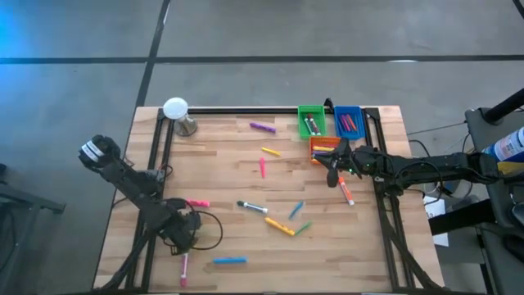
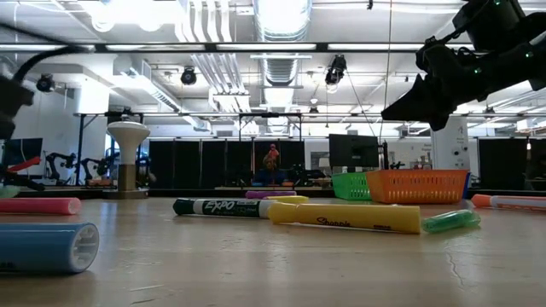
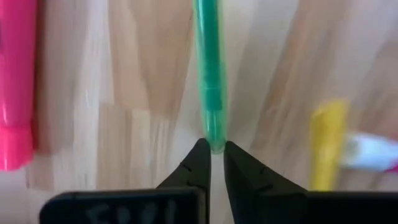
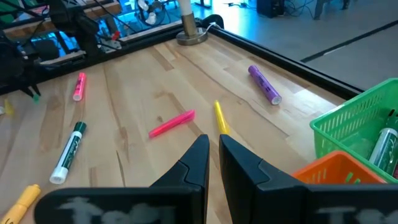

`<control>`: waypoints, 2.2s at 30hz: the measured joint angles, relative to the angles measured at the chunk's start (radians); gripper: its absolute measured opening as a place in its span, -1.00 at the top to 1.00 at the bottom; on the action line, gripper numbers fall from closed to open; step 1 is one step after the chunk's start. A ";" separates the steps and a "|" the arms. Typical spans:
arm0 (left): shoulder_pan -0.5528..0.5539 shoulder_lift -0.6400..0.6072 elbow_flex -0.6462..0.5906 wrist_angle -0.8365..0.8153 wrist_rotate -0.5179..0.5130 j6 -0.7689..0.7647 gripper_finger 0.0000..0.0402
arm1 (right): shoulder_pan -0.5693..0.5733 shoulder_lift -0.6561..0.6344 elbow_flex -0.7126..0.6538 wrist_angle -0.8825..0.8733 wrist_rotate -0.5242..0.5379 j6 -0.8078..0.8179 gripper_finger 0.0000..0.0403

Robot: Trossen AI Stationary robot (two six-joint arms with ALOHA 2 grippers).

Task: Pick & Place Markers
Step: Put the left green pen into the blue bin

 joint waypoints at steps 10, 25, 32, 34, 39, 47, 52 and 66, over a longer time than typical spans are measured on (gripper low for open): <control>0.232 -0.002 0.113 0.035 -0.067 0.263 0.92 | 0.000 0.000 0.000 0.000 -0.001 0.003 0.83; 0.497 0.018 0.159 0.096 -0.077 0.476 0.88 | 0.000 0.000 0.000 -0.007 -0.005 0.001 0.83; 0.499 0.115 0.169 0.184 -0.106 0.661 0.56 | 0.000 0.000 0.000 -0.008 -0.006 0.000 0.83; 0.503 0.146 0.187 0.189 -0.135 0.738 0.49 | 0.000 0.001 0.000 -0.008 -0.006 0.001 0.83; 0.525 0.204 0.200 0.189 -0.174 0.854 0.43 | 0.000 0.011 0.000 -0.007 -0.007 0.003 0.83; 0.540 0.257 0.194 0.177 -0.083 0.890 0.45 | 0.000 0.012 0.000 -0.008 -0.007 0.002 0.83; 0.546 0.253 0.177 0.183 -0.079 0.862 0.68 | 0.000 0.012 -0.001 -0.008 -0.007 0.000 0.83; 0.686 0.131 -0.097 1.073 -0.040 0.634 0.88 | 0.018 0.046 -0.043 0.100 -0.019 0.078 0.83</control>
